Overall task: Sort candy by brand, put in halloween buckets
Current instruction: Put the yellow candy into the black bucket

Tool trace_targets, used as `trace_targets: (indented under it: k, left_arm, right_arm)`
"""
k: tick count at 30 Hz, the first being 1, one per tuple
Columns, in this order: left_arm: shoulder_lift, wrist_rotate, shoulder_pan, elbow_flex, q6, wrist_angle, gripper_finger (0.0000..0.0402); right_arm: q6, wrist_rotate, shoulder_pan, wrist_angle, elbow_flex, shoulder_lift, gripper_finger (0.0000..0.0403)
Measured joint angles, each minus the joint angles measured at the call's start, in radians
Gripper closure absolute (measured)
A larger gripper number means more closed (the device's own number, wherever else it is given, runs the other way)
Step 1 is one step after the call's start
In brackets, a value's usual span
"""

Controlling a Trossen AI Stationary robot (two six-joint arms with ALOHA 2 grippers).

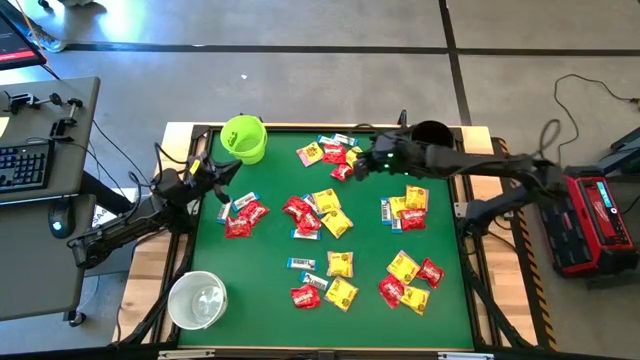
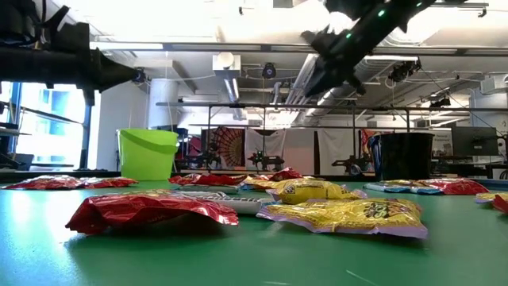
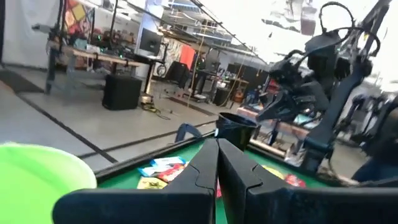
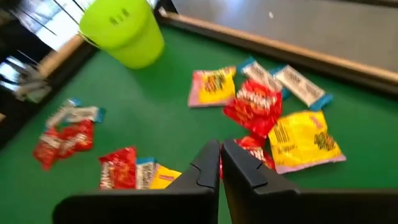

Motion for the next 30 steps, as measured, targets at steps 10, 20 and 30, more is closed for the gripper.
trace_targets:
  k: [10,20,30]
  left_arm:
    - [0.000,-0.034,0.000,0.000,-0.003,-0.089,0.0401]
    - [0.000,-0.061,0.000,0.000,-0.003,-0.113,0.0401]
    - [0.000,-0.082,0.000,0.000,0.021,-0.109,0.0401]
  right_arm:
    - [-0.006,-0.043,-0.121,-0.131,0.101,0.222,0.0255]
    - [-0.143,-0.100,-0.273,-0.211,0.145,0.332,0.0192]
    - [-0.253,-0.175,-0.323,-0.160,0.146,0.438,0.0192]
